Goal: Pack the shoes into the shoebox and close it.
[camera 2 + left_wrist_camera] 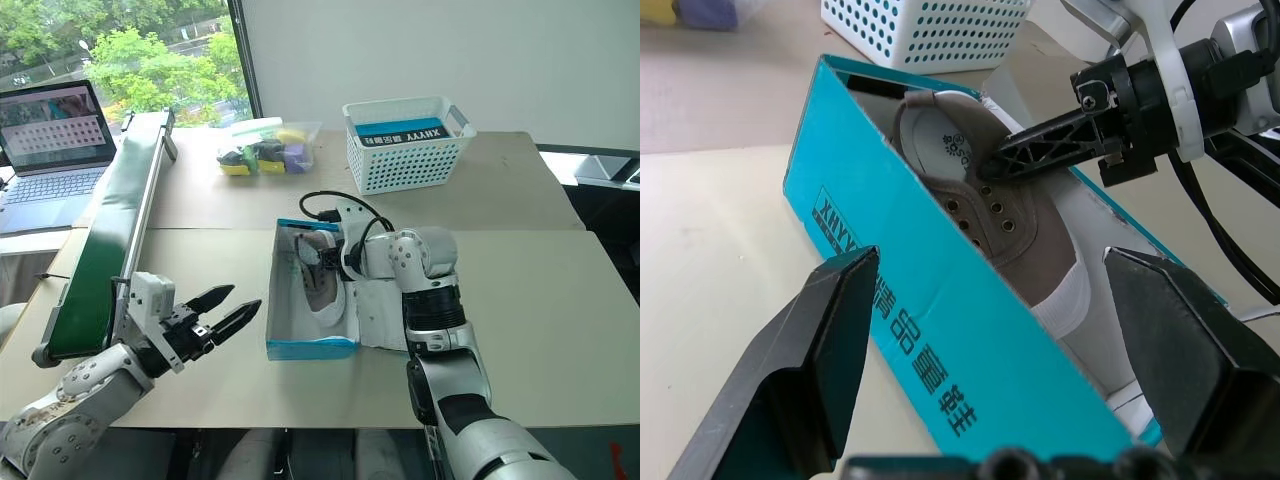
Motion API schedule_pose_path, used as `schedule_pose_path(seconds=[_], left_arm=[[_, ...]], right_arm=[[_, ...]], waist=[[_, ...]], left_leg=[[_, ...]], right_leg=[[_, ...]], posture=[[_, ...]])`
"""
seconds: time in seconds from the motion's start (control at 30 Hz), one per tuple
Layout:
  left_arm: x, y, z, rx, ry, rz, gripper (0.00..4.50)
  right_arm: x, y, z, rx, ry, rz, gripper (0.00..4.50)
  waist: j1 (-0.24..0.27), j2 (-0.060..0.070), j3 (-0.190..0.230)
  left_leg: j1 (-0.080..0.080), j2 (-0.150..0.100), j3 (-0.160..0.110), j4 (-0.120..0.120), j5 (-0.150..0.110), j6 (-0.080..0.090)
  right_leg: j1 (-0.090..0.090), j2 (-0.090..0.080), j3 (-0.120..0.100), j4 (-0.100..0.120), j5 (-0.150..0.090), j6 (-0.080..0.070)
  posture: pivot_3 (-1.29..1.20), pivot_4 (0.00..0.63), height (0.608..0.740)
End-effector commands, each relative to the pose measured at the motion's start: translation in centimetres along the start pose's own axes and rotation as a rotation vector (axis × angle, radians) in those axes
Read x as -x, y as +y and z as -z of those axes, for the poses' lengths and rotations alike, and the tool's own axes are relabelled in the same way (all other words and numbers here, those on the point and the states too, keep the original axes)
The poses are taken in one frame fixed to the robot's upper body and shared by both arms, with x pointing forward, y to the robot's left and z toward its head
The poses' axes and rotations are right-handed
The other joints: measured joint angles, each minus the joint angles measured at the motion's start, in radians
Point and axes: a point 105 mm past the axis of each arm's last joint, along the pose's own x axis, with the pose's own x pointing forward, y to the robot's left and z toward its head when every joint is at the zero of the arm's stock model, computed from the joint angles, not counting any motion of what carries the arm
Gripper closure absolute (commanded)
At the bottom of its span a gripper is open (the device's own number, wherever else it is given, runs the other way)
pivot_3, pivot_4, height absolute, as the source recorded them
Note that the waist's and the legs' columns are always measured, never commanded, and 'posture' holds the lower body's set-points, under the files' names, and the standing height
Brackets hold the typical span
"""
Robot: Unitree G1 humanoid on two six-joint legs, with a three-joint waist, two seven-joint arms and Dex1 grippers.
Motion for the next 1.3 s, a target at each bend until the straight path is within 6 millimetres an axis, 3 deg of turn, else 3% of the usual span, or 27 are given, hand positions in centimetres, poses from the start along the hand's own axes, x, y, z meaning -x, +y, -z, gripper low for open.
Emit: schedule_pose_path(seconds=[0.03,0.17,0.27,0.47,0.57,0.7,0.87,1.07,1.27,1.3], left_arm=[[0.0,-0.8,-0.9,-0.04,-0.034,0.018,0.66],[0.0,-0.3,-1.0,-0.051,-0.037,-0.007,0.66],[0.1,1.0,-1.2,-0.069,-0.051,-0.078,0.66],[1.0,4.4,-3.2,-0.083,-0.162,-0.292,0.66],[4.3,10.0,-5.0,-0.103,-0.294,-0.698,0.66],[7.4,12.4,-5.1,-0.12,-0.345,-0.96,0.66],[9.4,13.8,-3.6,-0.095,-0.292,-1.105,0.66],[10.6,14.5,-2.2,-0.118,-0.201,-1.144,0.66],[10.9,14.9,-1.5,-0.121,-0.163,-1.138,0.66],[11.0,14.9,-1.4,-0.12,-0.16,-1.141,0.42]], right_arm=[[1.2,0.4,-3.1,0.028,-0.12,0.008,1.72],[2.1,1.0,-5.3,0.066,-0.214,0.008,0.33],[3.6,1.8,-7.9,0.09,-0.337,-0.008,0.33],[5.2,3.5,-10.2,0.121,-0.475,-0.082,0.33],[7.7,7.3,-11.1,0.271,-0.646,-0.344,0.33],[9.6,10.2,-7.7,0.506,-0.698,-0.64,0.33],[8.6,10.4,-2.6,0.625,-0.604,-0.823,0.33],[5.2,9.9,-1.0,0.738,-0.584,-0.696,0.33],[3.2,9.8,0.0,0.749,-0.573,-0.628,0.33],[3.0,9.7,0.1,0.751,-0.567,-0.618,0.27]], waist=[[0.0,0.0,0.0],[0.0,0.0,0.0],[0.0,0.0,0.0],[0.0,0.0,0.0],[-0.001,0.0,0.0],[0.001,-0.001,-0.001],[0.006,-0.003,-0.001],[0.0,-0.003,-0.002],[0.004,-0.004,-0.002],[0.004,-0.005,-0.003]], left_leg=[[0.0,0.0,0.0,0.0,0.0,0.0],[-0.001,0.0,0.0,0.0,0.0,0.0],[-0.001,0.0,0.0,0.0,0.0,0.0],[-0.001,0.0,0.0,0.0,0.0,0.0],[-0.001,0.0,0.0,0.0,0.0,0.0],[-0.001,0.0,0.0,-0.001,0.0,0.0],[-0.001,-0.001,-0.001,0.003,0.0,0.0],[0.003,-0.001,-0.001,0.003,0.0,-0.001],[0.003,-0.001,-0.001,0.002,0.0,-0.002],[0.003,-0.001,-0.001,0.002,0.0,-0.002]], right_leg=[[0.0,0.0,0.0,0.0,0.0,0.0],[-0.001,0.0,0.0,0.0,0.0,0.0],[-0.001,0.0,0.0,0.0,0.0,0.0],[-0.001,0.0,0.0,0.001,0.0,0.0],[-0.001,0.0,0.0,0.001,0.0,0.0],[-0.001,0.0,0.0,0.0,0.0,0.0],[0.0,-0.001,-0.001,0.001,0.001,0.002],[0.003,0.0,0.0,0.001,0.003,0.001],[0.002,-0.001,0.0,0.0,0.003,0.001],[0.002,-0.001,0.0,0.0,0.003,0.001]], posture=[[0.0,0.15,0.738],[0.0,0.15,0.738],[0.0,0.15,0.738],[0.0,0.15,0.738],[0.0,0.15,0.738],[0.0,0.15,0.738],[0.0,0.15,0.738],[0.0,0.15,0.738],[0.0,0.15,0.738],[0.0,0.15,0.738]])
